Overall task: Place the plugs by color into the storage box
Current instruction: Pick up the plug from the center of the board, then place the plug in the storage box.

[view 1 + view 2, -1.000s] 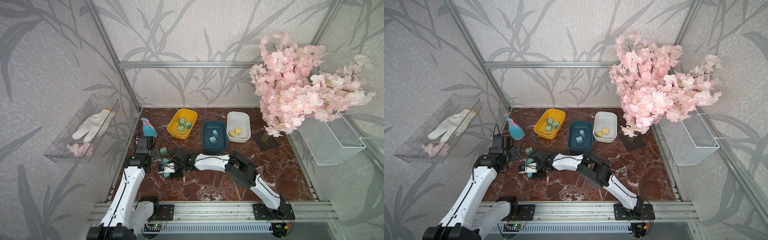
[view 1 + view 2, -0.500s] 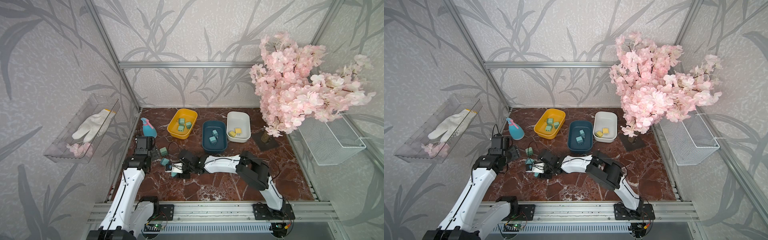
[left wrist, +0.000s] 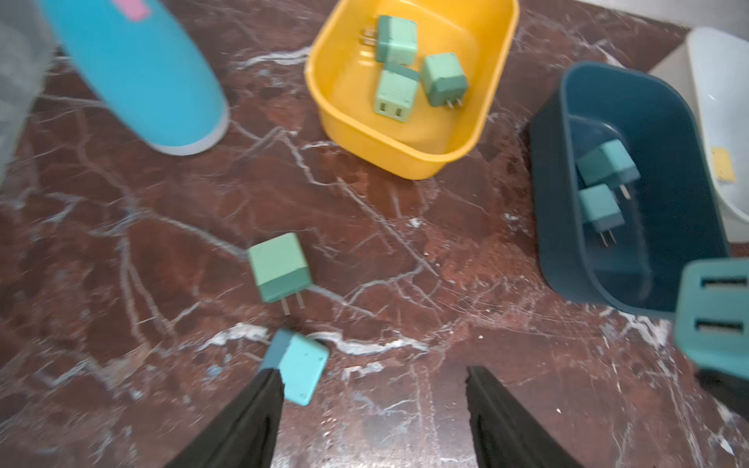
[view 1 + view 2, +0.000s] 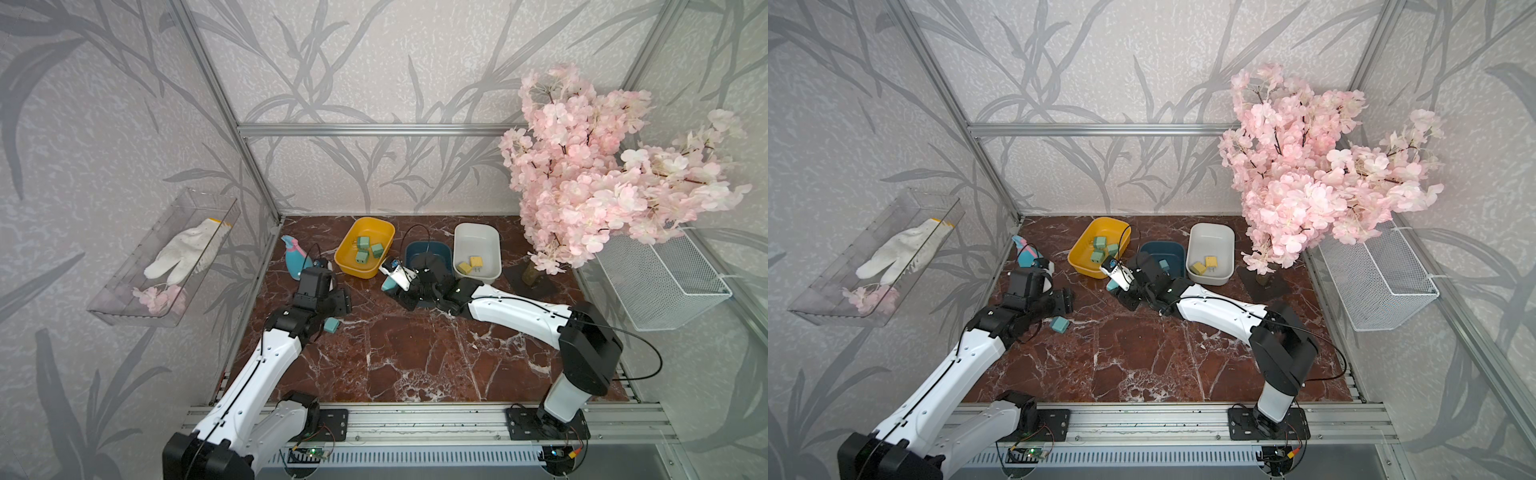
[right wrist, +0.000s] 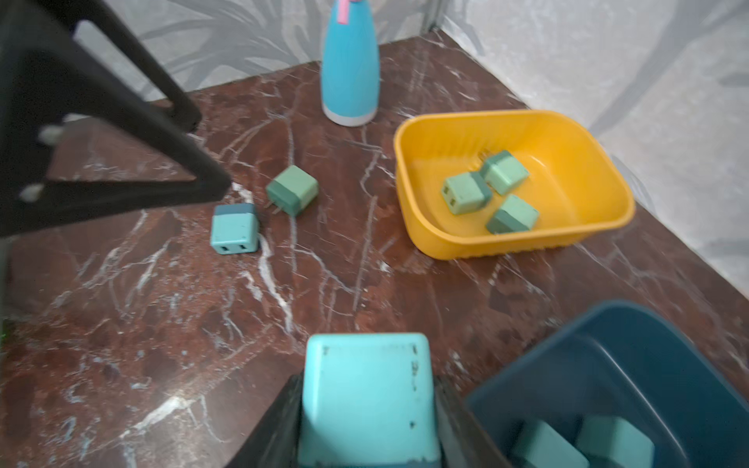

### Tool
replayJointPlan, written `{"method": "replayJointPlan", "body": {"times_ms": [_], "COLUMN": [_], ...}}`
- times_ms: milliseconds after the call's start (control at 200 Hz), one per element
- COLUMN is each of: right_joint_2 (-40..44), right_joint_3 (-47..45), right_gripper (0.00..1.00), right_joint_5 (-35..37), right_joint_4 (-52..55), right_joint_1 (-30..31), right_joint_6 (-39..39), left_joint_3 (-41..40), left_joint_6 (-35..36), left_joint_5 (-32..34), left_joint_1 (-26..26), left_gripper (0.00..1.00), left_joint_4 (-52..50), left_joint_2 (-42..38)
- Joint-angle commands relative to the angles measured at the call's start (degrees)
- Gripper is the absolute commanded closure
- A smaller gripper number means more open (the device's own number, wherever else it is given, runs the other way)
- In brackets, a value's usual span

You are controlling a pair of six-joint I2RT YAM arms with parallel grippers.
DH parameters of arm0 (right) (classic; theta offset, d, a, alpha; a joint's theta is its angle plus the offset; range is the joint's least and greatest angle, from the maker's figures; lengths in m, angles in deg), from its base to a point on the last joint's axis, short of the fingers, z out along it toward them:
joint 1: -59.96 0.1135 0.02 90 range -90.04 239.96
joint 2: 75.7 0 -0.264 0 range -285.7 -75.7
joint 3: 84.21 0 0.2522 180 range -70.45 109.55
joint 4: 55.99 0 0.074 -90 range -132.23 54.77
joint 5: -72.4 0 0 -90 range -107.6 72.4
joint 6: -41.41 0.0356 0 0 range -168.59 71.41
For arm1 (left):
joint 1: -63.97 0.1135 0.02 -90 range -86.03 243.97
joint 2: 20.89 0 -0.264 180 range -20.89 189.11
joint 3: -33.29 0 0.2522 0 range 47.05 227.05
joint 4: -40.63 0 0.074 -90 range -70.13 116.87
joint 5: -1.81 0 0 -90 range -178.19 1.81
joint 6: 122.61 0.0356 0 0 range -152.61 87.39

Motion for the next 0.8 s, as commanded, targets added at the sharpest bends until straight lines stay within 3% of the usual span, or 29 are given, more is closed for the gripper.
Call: {"method": "replayJointPlan", "body": {"times_ms": [0,230,410,800], "right_joint_2": [1.51,-2.33,-8.31,-20.14], "right_joint_3": [-1.87,-0.81,5.45,18.34], "right_gripper": [0.57,0.57,0.57,0.54], "right_joint_5": [2.93,1.08,2.79,3.6], "right_joint_4": [4.93,4.7,7.53,10.3], "right_joint_1": [-3.34,-9.66,-12.51,-15.0], "right_joint_6": [3.26,7.29,9.07,8.14], "left_joint_3": [4.09,11.55,13.6,11.11], "left_joint_6": [0.39,5.03,6.49,9.02], "left_joint_5": [-2.74,-4.85,-7.66,-4.12], "left_joint_1": [-3.97,-10.43,-10.74,-10.69], "left_gripper": [0.26,0.25,0.25,0.22], "left_joint_4": [5.7,8.34,9.35,9.6], "left_joint_2": [5.84,15.06,18.0,18.28]}}
